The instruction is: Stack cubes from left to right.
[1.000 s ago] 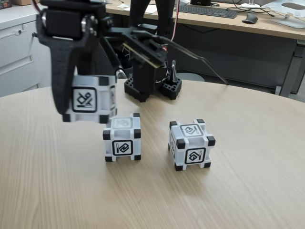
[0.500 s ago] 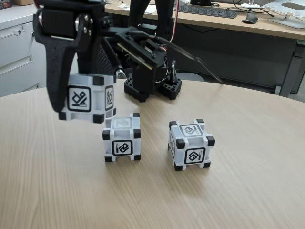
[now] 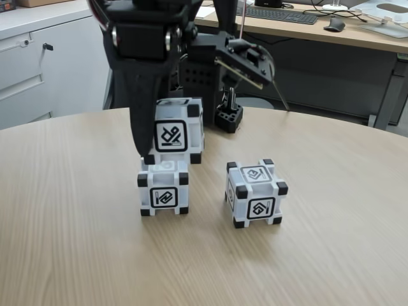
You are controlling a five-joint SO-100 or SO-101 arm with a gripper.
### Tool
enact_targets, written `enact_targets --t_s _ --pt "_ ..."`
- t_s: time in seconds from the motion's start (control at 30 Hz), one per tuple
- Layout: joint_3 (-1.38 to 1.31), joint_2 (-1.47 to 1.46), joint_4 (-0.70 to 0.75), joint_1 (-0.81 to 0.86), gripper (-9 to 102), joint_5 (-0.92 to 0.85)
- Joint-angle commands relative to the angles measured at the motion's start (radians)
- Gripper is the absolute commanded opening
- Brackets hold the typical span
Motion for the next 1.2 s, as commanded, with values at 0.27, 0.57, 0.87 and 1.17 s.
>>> enact_targets --t_s 0.27,0.57,0.87,1.17 --pt "-0.018 0.028 0.015 0.008 0 -0.164" --pt "-0.025 0.028 0.118 0.008 0 -0.247" --pt "-0.020 -0.014 0.127 0.006 0 -0.202" --pt "-0.028 -0.100 0.127 0.006 0 -0.152"
